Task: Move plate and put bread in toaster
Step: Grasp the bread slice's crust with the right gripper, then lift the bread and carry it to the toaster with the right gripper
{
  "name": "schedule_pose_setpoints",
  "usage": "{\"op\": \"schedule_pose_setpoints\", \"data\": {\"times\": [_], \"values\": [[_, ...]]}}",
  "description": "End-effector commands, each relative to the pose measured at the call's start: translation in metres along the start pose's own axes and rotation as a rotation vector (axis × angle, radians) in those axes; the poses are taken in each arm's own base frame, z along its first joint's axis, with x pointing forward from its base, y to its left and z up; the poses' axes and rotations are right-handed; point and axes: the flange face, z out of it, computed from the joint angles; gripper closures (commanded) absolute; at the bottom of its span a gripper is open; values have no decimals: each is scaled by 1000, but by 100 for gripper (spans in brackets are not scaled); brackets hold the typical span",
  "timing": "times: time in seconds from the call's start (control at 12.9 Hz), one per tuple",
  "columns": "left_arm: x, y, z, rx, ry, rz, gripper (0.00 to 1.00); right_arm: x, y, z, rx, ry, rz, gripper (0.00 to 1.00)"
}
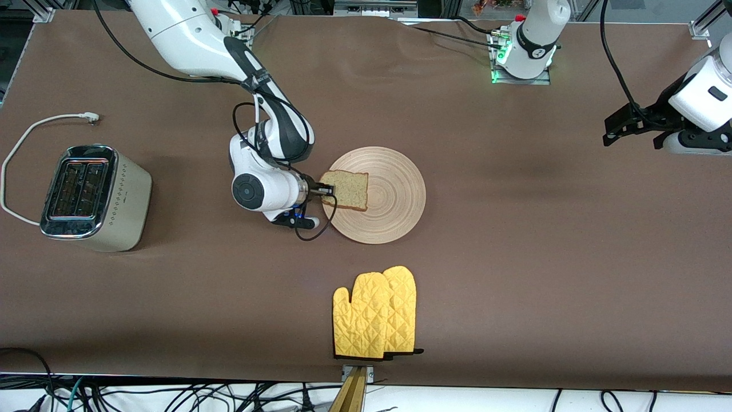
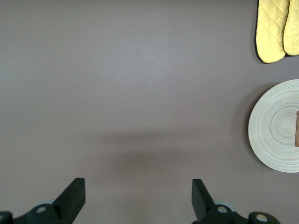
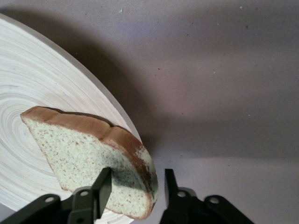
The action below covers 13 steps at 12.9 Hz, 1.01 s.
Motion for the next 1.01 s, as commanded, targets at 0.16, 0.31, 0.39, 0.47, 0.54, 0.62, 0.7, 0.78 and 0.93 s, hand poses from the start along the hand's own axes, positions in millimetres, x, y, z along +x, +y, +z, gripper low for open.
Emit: {"op": "schedule_pose_setpoints", "data": {"times": [0.16, 0.31, 0.39, 0.47, 0.54, 0.62, 0.7, 0.78, 0.93], "values": [[9, 6, 8, -31, -18, 8, 0, -9, 0, -2, -41, 7, -17, 94], [9, 5, 8, -33, -18, 9, 0, -8, 0, -4, -38, 11, -22, 100], [10, 5, 8, -31, -19, 9, 0, -8, -1, -6, -36, 13, -25, 100], [10, 4, 8, -31, -19, 8, 0, -8, -2, -7, -38, 8, -26, 100], [10, 4, 8, -31, -19, 8, 0, -9, -3, -11, -38, 3, -28, 100], [10, 2, 8, -31, -19, 5, 0, -9, -5, -17, -40, -8, -32, 100], [11, 1, 10, -31, -22, 3, 0, -9, -8, -26, -43, -22, -37, 100], [11, 1, 10, -31, -22, 3, 0, -9, -10, -35, -56, -31, -48, 100], [11, 0, 10, -31, -22, 1, 0, -5, -6, -53, -80, -38, -48, 100]]}}
